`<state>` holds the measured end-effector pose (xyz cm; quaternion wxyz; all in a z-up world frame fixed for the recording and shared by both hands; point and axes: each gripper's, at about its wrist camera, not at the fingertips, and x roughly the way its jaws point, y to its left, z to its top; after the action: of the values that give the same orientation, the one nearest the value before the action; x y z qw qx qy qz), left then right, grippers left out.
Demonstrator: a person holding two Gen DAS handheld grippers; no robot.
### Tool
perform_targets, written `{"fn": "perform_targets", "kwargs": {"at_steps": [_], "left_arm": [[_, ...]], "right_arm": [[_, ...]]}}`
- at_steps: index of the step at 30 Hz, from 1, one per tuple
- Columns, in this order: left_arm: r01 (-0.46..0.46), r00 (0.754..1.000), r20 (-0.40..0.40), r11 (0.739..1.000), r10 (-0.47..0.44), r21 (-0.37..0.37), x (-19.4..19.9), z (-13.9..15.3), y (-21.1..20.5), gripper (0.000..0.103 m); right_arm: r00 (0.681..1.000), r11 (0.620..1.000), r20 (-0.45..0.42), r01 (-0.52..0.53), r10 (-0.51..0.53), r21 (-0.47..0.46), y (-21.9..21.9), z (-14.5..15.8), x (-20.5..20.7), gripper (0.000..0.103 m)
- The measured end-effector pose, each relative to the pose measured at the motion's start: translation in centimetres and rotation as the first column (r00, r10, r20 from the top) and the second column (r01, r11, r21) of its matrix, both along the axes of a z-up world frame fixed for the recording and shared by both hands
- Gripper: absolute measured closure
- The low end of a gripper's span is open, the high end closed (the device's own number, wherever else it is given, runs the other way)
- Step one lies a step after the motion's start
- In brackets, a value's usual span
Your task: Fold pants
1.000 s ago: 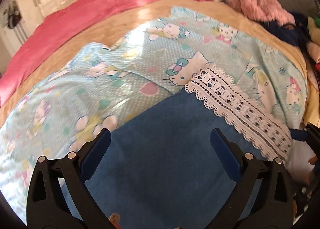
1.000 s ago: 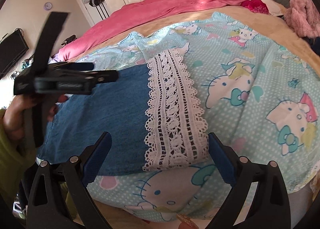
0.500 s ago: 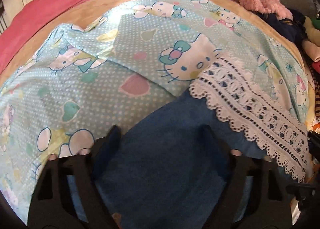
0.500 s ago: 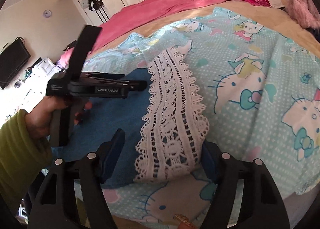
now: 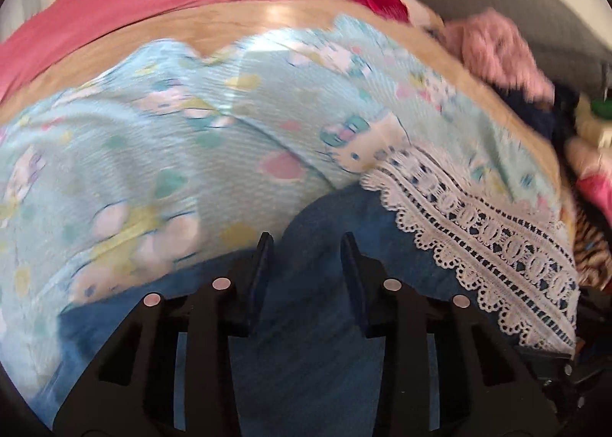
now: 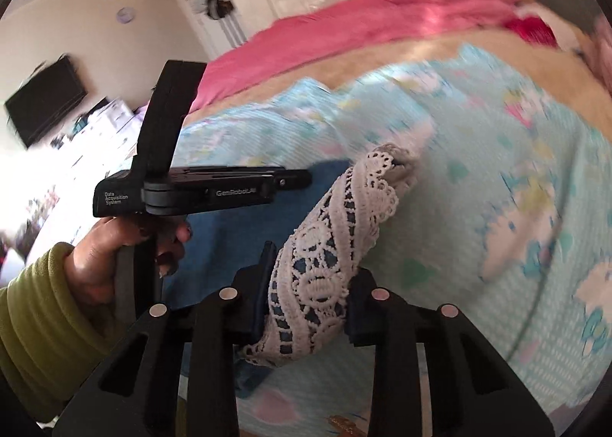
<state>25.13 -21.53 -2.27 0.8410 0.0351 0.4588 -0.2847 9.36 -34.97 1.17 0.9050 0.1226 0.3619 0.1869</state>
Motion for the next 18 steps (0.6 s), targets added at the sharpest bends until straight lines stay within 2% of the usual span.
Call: {"fn": "perform_targets", "kwargs": {"at_steps": [2, 5, 8, 10, 14, 16, 18], "left_arm": [[-0.048, 0.999, -0.003, 0.998, 0.048, -0.038, -0.3, 1.2, 3.0, 0.070], [-0.125, 0.992, 0.010, 0.991, 0.126, -0.041, -1.1, 2.6, 7.9, 0.063], [-0.202, 0.979, -0.019, 0.974, 0.201, -0.103, -2.1, 3.5, 13.5, 0.055], [-0.249, 0.968, -0.034, 0.959, 0.247, -0.133, -3.0, 3.6, 16.7, 0.052], [-0.304, 0.952, -0.067, 0.938, 0.297, -0.167, -4.3, 2.6, 20.5, 0.049], [-0.320, 0.947, -0.106, 0.926, 0.304, -0.200, -4.8, 1.6, 21.7, 0.047], [-0.325, 0.944, -0.137, 0.916, 0.299, -0.236, -5.3, 0.7, 22.4, 0.044]], "right_arm": [[0.999, 0.999, 0.033, -0.037, 0.038, -0.034, 1.8, 1.2, 0.1, 0.074], [0.991, 0.989, 0.073, -0.107, 0.114, -0.102, 5.4, 2.4, 0.3, 0.074], [0.971, 0.957, 0.094, -0.195, 0.219, -0.216, 10.4, 2.8, 0.0, 0.074], [0.953, 0.923, 0.094, -0.249, 0.287, -0.292, 13.6, 2.4, -0.4, 0.074], [0.916, 0.817, 0.042, -0.334, 0.399, -0.469, 19.6, -0.2, -1.2, 0.074], [0.904, 0.760, 0.019, -0.349, 0.428, -0.548, 21.5, -1.7, -1.9, 0.073], [0.898, 0.730, 0.021, -0.343, 0.439, -0.591, 22.3, -2.5, -2.4, 0.069]]}}
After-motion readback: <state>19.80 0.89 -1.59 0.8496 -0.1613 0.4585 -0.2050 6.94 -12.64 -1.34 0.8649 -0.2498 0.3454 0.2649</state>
